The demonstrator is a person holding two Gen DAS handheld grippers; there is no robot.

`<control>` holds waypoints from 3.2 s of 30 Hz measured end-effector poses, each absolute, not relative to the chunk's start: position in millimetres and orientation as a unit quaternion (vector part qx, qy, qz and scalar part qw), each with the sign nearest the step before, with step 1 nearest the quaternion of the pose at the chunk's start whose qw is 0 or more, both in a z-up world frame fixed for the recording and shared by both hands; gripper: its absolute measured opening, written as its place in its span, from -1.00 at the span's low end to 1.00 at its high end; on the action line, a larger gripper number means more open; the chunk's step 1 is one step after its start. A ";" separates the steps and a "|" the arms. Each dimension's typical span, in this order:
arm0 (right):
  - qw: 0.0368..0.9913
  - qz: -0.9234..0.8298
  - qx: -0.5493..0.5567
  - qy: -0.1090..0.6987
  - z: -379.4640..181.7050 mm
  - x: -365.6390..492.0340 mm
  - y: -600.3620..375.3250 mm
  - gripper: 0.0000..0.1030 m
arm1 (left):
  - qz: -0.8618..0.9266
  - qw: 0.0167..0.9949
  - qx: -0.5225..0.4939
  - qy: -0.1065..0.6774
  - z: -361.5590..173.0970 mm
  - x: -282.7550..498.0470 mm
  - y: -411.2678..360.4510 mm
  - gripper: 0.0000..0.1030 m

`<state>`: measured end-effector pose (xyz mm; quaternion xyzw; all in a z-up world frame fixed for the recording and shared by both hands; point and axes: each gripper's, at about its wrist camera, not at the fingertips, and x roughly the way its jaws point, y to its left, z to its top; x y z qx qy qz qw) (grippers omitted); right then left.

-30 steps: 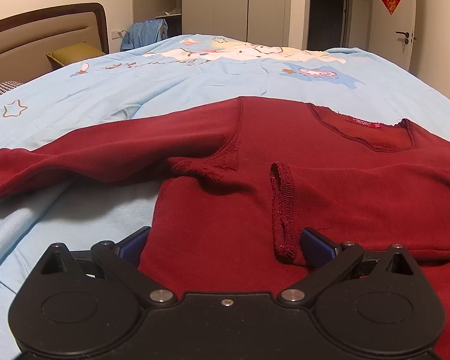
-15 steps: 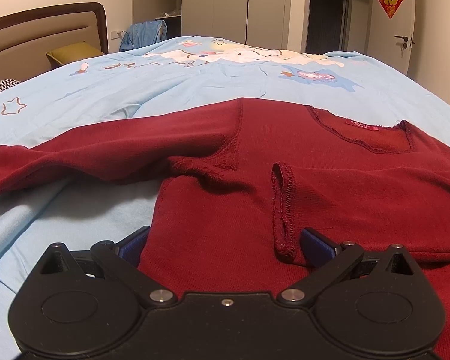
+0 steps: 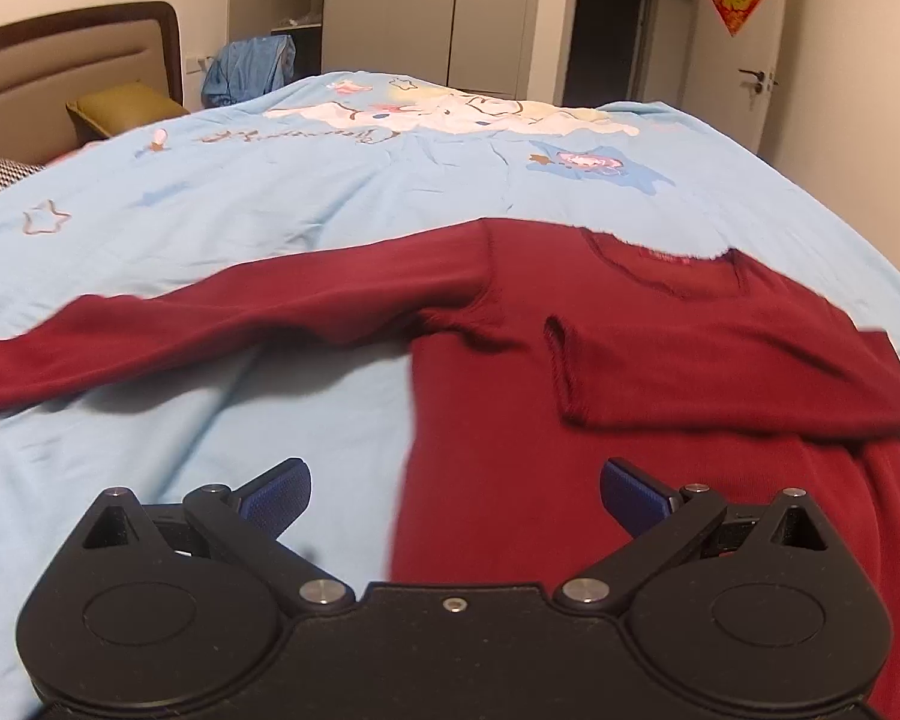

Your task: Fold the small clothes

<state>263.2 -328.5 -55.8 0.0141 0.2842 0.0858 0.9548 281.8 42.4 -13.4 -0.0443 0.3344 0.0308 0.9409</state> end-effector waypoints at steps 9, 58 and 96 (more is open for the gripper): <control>0.935 0.158 0.061 0.313 -56.0 172.0 -287.0 0.85 | 0.021 0.926 -0.061 0.373 -18.9 198.8 72.1 0.99; 0.949 0.074 0.056 0.302 0.8 52.5 -327.4 -0.91 | -0.036 0.908 -0.141 0.392 16.8 61.1 61.9 -0.94; 0.942 0.047 0.051 0.328 -28.1 52.9 -309.9 1.00 | 0.124 0.913 -0.224 0.319 4.2 125.8 188.3 0.99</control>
